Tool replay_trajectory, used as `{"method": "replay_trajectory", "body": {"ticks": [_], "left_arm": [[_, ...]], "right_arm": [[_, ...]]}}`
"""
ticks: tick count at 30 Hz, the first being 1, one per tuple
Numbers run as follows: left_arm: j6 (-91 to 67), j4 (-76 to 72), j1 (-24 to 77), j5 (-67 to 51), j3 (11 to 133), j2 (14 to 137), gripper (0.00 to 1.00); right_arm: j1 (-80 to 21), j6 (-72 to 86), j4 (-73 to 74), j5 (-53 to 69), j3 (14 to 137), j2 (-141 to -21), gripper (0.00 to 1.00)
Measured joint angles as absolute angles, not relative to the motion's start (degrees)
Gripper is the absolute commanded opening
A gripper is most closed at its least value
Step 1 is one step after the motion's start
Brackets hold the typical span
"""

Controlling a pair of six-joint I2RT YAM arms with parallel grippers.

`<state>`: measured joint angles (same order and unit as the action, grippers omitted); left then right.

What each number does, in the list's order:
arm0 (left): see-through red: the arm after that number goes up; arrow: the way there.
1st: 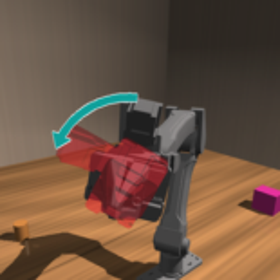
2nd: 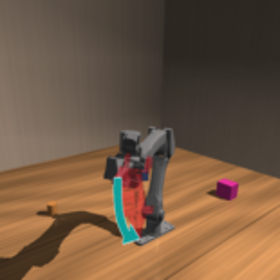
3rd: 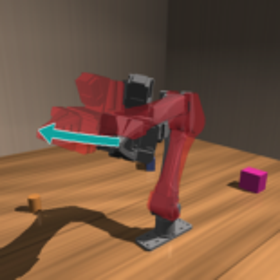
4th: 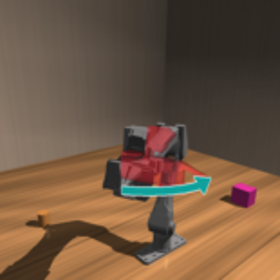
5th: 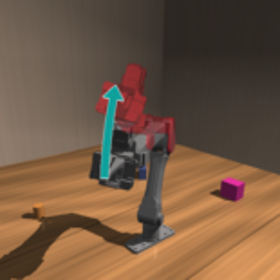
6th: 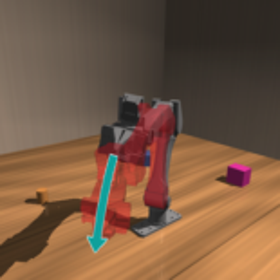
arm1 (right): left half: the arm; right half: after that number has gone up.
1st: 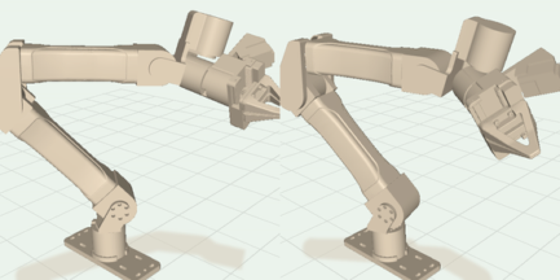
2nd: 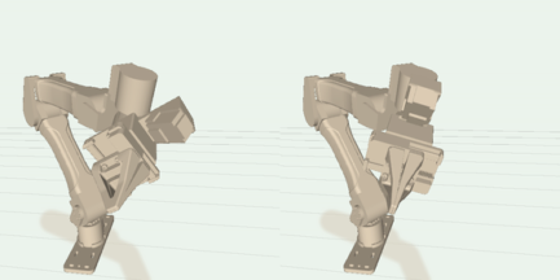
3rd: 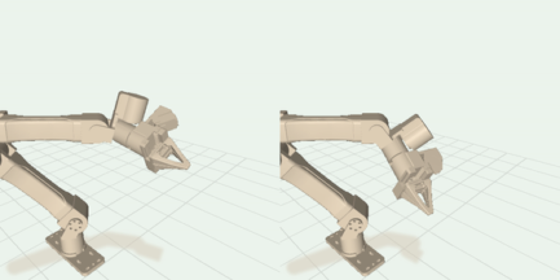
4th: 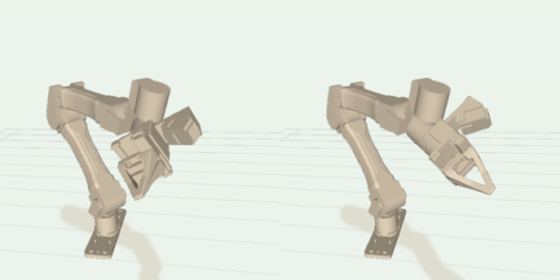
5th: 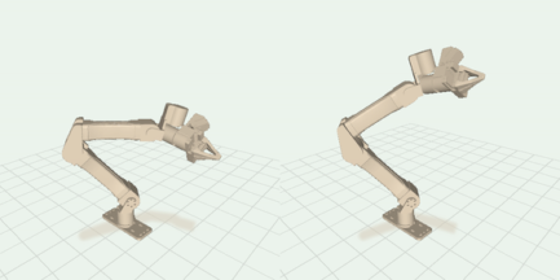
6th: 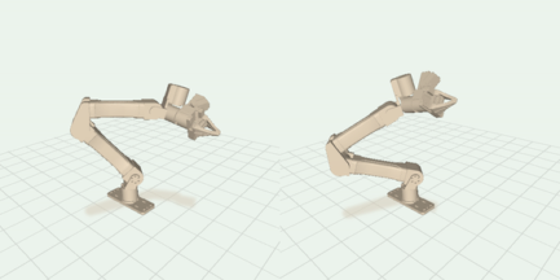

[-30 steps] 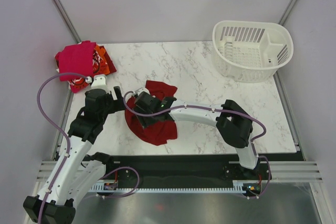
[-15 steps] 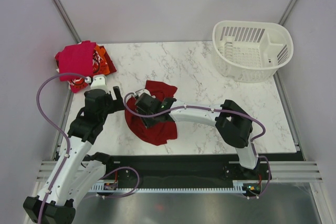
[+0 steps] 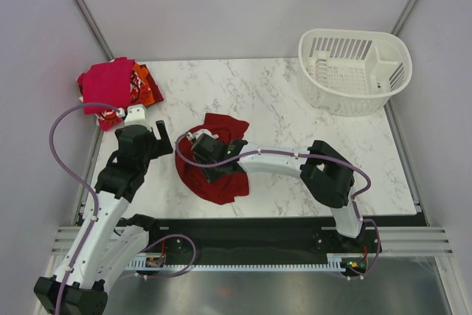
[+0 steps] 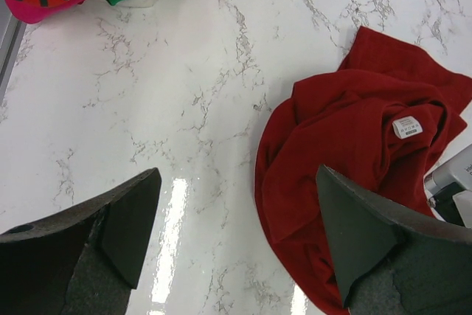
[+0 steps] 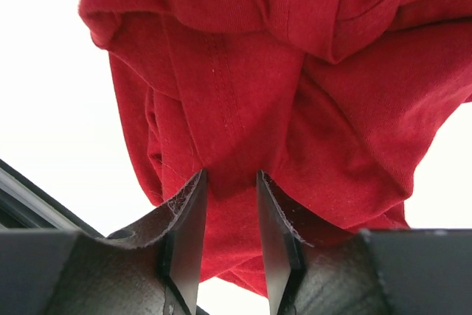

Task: Fold and stack the t-shirts
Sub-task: Flatten the tshirt out

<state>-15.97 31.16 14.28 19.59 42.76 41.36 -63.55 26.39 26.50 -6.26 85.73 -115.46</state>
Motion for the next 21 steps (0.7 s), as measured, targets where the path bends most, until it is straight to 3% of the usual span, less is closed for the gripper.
{"method": "replay_trajectory", "body": {"ticks": [5,8,9,21], "left_arm": [[-15.97,31.16,14.2,19.59,42.76,41.41,0.94],[-15.97,31.16,14.17,19.59,42.76,41.43,0.94],[-15.97,31.16,14.15,19.59,42.76,41.43,0.94],[-15.97,31.16,13.91,19.66,42.76,41.41,0.93]], "right_arm": [[-63.55,26.79,26.28,-6.07,85.58,-115.72,0.27],[-63.55,26.85,26.13,-6.13,85.58,-116.01,0.13],[-63.55,26.94,26.13,-6.13,85.58,-116.05,0.01],[-58.78,26.3,29.71,-6.15,89.3,-111.83,0.0]]}}
